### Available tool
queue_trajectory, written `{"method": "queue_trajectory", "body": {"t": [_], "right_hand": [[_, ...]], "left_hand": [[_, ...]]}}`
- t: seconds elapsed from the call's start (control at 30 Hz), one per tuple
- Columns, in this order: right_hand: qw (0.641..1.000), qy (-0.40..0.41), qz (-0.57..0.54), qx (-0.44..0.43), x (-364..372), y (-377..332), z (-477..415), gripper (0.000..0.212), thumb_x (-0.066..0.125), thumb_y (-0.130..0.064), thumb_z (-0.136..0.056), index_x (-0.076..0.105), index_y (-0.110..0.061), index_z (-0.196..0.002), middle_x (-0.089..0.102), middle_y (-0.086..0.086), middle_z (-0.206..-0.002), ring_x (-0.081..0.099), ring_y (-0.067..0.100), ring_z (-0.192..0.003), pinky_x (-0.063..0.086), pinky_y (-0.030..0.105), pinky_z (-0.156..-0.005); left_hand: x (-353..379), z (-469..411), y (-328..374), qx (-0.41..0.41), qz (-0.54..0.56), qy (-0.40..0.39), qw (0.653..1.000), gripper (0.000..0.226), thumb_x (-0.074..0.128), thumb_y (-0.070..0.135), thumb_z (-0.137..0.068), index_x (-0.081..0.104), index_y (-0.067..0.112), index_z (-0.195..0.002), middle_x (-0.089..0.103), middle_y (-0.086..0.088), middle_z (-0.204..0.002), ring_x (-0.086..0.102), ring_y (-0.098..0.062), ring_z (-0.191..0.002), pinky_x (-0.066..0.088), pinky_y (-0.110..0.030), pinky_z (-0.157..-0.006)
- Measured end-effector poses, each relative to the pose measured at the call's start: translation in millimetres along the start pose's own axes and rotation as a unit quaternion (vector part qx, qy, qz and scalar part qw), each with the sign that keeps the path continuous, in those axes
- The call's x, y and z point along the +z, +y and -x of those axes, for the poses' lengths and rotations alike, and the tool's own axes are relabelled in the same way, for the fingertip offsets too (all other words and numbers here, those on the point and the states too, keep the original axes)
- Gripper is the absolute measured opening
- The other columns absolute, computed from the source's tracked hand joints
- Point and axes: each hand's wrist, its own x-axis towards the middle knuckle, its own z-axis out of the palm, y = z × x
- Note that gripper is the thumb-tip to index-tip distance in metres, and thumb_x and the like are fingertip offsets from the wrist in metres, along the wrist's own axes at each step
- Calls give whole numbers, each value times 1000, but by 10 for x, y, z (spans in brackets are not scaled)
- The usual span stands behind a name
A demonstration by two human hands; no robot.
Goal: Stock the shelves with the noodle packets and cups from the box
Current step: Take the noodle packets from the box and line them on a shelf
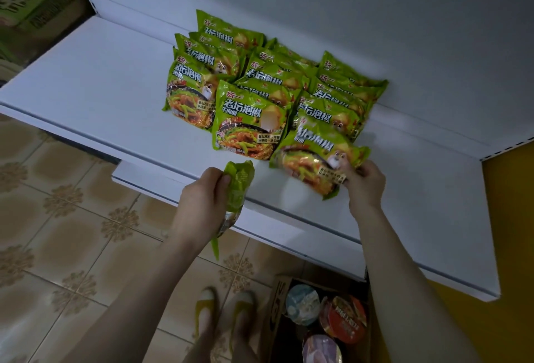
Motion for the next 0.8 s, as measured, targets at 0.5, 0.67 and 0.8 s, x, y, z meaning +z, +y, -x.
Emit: {"method": "queue_trajectory", "body": {"t": [0.5,0.67,0.8], "right_hand": [[991,-54,120,-16,265,121,-478,35,70,-24,-80,61,-9,-109,64,8,-107,60,22,-97,50,35,-85],[991,-47,128,1,278,143,-490,34,70,-26,-80,62,-6,-107,65,14,-110,61,28,-101,49,34,-81],[990,-42,131,12,281,139,-481,40,70,-25,-81,60,-2,-111,64,15,-111,61,28,-102,43,27,-75]], "left_hand": [[-76,-35,33,-1,0,13,1000,20,43,18,-97,56,3,-91,52,-6,-67,45,-18,-57,33,-24,-51],[-101,-47,56,8,-1,19,1000,21,43,17,-97,57,2,-93,54,-7,-69,46,-18,-58,34,-23,-51],[-109,-51,68,11,0,18,1000,20,42,17,-98,56,3,-93,52,-5,-67,44,-8,-56,32,-21,-50]]}}
